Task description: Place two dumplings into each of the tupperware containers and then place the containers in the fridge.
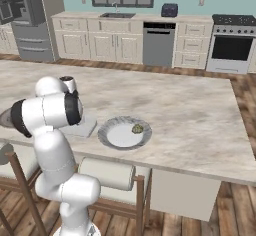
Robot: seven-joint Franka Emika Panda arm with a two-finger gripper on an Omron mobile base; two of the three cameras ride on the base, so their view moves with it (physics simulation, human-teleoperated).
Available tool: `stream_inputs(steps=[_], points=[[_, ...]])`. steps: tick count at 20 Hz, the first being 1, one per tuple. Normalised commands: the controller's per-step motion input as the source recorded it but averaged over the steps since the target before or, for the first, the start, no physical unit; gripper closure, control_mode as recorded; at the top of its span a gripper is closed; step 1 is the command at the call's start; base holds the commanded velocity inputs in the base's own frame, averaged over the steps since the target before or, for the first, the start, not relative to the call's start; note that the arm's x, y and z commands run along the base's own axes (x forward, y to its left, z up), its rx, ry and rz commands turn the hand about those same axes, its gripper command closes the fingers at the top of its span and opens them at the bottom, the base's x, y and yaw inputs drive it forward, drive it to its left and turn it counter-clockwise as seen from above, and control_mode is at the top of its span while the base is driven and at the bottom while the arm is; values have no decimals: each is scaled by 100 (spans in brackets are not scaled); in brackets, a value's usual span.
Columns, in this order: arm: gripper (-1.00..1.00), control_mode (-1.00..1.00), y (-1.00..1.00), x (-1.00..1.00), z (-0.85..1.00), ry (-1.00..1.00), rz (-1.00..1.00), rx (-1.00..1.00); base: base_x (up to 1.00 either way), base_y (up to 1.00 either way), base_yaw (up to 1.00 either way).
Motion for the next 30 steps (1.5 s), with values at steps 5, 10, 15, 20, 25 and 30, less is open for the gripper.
stream_inputs(steps=[5, 10, 15, 20, 25, 30], points=[[100, -100, 58, 7, 0, 0, 0, -1, 0, 0, 0], [100, -100, 5, 6, -17, 0, 3, 0, 0, 0, 0], [100, -100, 0, 3, -43, 0, 5, 1, 0, 0, 0], [-100, -100, 0, 0, -19, 0, 6, 1, 0, 0, 0], [-100, -100, 0, 0, 0, 0, 6, 0, 0, 0, 0], [-100, -100, -1, 9, 3, 0, 5, 1, 0, 0, 0]])
